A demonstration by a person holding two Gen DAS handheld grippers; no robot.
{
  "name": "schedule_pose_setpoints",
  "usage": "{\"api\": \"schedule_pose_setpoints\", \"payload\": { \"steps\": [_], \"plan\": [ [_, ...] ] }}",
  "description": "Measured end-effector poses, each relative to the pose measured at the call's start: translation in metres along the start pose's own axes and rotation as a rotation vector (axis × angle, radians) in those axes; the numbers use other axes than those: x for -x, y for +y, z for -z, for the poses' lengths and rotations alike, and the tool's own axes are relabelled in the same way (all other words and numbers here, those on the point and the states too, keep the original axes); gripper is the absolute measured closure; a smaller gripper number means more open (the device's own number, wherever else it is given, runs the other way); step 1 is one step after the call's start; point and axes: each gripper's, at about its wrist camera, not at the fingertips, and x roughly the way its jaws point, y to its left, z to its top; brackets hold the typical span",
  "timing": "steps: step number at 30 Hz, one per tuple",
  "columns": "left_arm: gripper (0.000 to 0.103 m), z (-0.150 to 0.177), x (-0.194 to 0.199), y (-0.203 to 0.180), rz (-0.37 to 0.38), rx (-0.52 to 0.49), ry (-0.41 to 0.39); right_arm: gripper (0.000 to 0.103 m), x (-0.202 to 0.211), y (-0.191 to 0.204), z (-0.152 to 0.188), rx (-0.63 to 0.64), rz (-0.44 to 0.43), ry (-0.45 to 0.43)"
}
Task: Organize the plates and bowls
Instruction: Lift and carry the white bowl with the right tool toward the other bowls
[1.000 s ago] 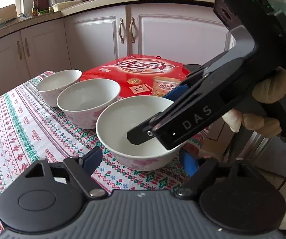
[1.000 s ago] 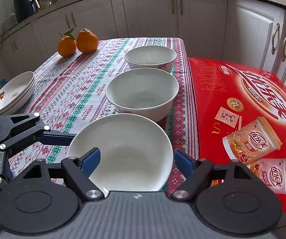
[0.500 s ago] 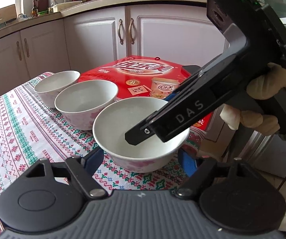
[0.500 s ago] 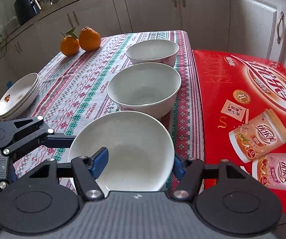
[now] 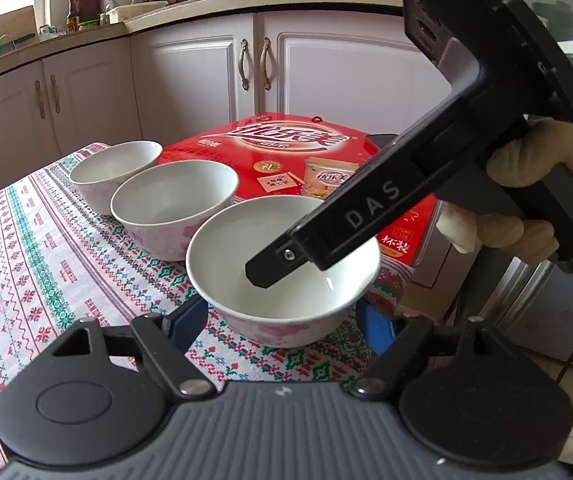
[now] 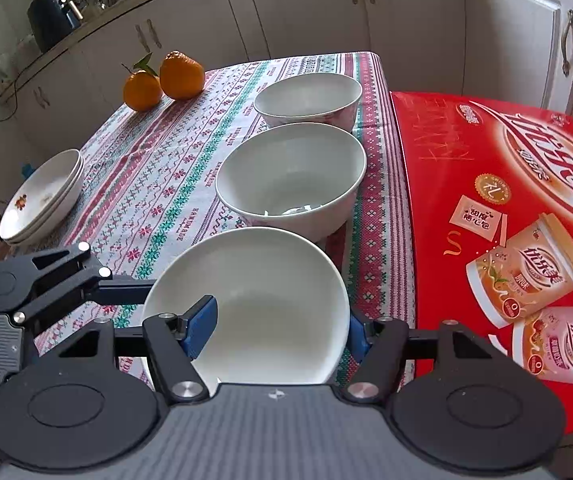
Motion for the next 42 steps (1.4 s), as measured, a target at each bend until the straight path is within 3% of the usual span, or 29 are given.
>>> {"api": "schedule_pose_setpoints", "payload": {
  "steps": [9, 27, 42],
  "plan": [
    [0.022, 0.003, 0.006, 0.005, 0.002, 0.005, 0.004, 0.032, 0.001, 0.01, -0.003, 0.002, 0.001, 0.006],
    [0.022, 0.028, 0.066, 0.047, -0.149, 0.117, 0.01, 0.032, -0.029, 0.091, -0.027, 0.165, -0.131, 0.01],
    [0.022, 0.052, 0.08, 0.078, -0.232, 0.21, 0.028, 0.032, -0.068, 0.133, -0.041, 0.235, -0.178, 0.025]
  ]
}}
